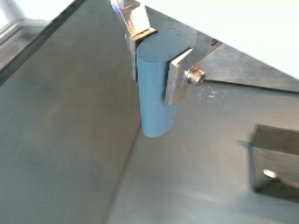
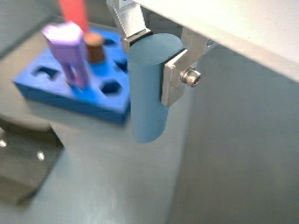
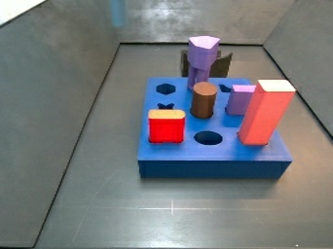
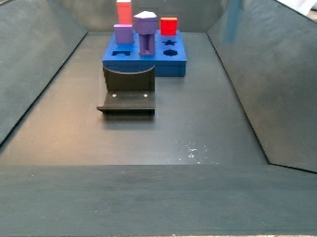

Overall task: Pick up the oval object. Move up. Move to above the board. Insert the oval object.
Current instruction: Move to above the board, then insert the oval object.

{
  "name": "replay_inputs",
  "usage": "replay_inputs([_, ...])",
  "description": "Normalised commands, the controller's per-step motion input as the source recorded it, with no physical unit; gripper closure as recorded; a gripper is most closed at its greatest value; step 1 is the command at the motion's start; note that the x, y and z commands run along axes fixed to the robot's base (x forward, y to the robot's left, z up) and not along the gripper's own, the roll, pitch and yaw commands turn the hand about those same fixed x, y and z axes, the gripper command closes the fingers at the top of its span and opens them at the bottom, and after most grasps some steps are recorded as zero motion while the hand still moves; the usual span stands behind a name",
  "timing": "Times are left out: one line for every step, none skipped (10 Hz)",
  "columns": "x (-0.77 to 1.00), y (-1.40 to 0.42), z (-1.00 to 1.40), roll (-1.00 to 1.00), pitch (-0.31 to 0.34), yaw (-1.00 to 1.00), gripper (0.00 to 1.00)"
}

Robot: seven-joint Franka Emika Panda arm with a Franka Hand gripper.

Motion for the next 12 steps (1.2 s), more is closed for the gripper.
replay_inputs([0.45, -1.0, 0.55, 0.12, 0.025, 1.0, 1.0])
replay_inputs([0.46, -1.0, 0.55, 0.09, 0.036, 1.0, 1.0])
replay_inputs([0.46, -1.0, 0.54, 0.11, 0.066, 1.0, 1.0])
replay_inputs([0.47, -1.0, 0.54, 0.12, 0.097, 0.86, 1.0])
replay_inputs([0.48, -1.0, 0.54, 0.09, 0.111, 0.68, 1.0])
replay_inputs([0.51, -1.0, 0.54, 0.06, 0.124, 0.3, 1.0])
replay_inputs([0.52, -1.0, 0.54, 0.05, 0.124, 0.18, 1.0])
replay_inputs([0.54, -0.96, 0.52, 0.04, 0.118, 0.07, 1.0])
replay_inputs([0.41, -0.72, 0.39, 0.04, 0.105, 0.04, 1.0])
replay_inputs([0.25, -0.39, 0.21, 0.05, 0.099, 0.02, 1.0])
replay_inputs([0.16, -0.23, 0.12, 0.05, 0.077, 0.02, 1.0])
replay_inputs([0.03, -0.01, 0.0, 0.0, 0.0, -0.16, 1.0])
